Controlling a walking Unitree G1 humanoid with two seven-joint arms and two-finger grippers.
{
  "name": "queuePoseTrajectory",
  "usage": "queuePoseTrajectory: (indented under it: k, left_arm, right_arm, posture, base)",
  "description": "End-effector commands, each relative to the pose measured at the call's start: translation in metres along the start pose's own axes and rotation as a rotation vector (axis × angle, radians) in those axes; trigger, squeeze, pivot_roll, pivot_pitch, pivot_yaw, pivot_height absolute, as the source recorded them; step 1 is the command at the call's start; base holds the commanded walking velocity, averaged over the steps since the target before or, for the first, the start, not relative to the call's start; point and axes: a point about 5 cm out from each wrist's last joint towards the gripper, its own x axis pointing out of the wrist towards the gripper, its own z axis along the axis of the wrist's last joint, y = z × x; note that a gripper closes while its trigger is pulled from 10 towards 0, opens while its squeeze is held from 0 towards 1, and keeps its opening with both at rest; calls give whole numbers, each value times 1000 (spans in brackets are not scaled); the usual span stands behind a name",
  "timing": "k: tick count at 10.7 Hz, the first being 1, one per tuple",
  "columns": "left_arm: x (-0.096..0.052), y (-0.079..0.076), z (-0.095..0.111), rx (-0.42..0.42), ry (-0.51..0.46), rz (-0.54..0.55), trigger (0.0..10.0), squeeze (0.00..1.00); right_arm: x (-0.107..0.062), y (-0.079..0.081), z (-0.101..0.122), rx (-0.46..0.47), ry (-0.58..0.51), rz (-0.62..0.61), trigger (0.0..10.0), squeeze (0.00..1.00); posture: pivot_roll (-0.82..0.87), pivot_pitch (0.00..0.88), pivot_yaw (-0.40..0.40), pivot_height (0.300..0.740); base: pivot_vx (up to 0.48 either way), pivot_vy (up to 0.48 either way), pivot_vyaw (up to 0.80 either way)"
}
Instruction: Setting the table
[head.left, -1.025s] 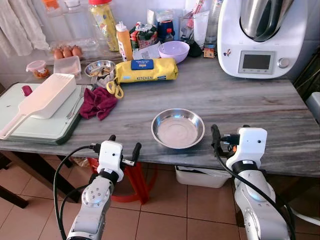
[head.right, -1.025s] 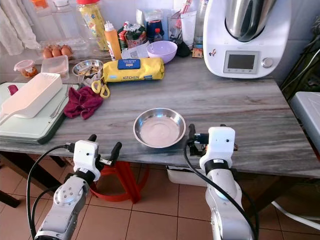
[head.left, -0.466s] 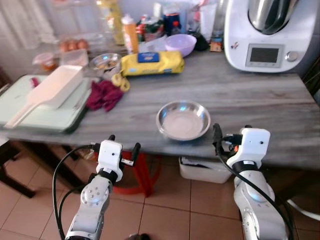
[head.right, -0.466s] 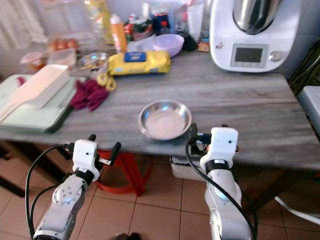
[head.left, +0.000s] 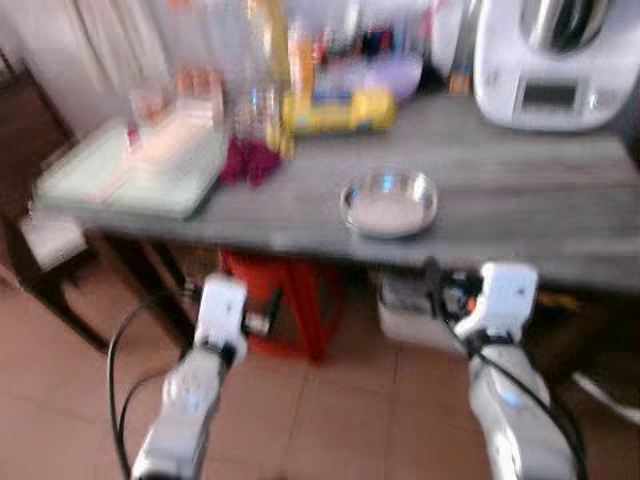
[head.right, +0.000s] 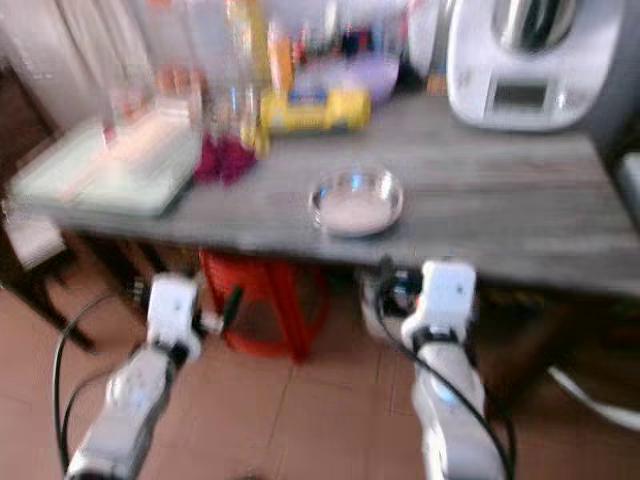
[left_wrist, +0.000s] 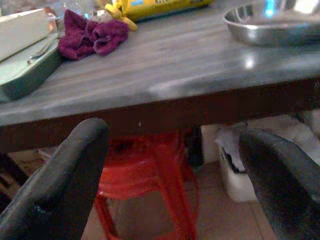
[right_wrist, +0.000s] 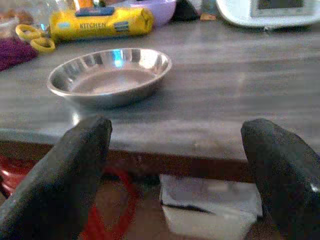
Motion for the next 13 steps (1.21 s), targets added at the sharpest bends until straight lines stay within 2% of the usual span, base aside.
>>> queuePoseTrajectory:
  k: [1, 9, 12, 13]
  left_arm:
    - [-1, 2, 0, 8, 1, 2, 10000, 0]
    - [0, 2, 0, 21, 7, -8, 10000, 0]
    - [1, 1, 9, 10, -27, -28, 10000, 0]
    - [0, 1, 16, -34, -66, -46, 10000, 0]
  right_arm:
    - [1, 2, 2, -2, -7, 15, 10000, 0]
    - [6, 3, 2, 23, -16, 15, 10000, 0]
    - [4, 6, -1, 48, -5, 19, 10000, 0]
    - [5, 6, -1, 54, -5, 19, 10000, 0]
  posture:
    - [-82, 71, 108, 740]
    - [-71, 60, 104, 740]
    - [-62, 66, 109, 740]
    - [-62, 67, 111, 740]
  base:
    - [-277, 0, 0]
    - [-275, 0, 0]
    - [-89, 0, 0]
    - [0, 0, 0]
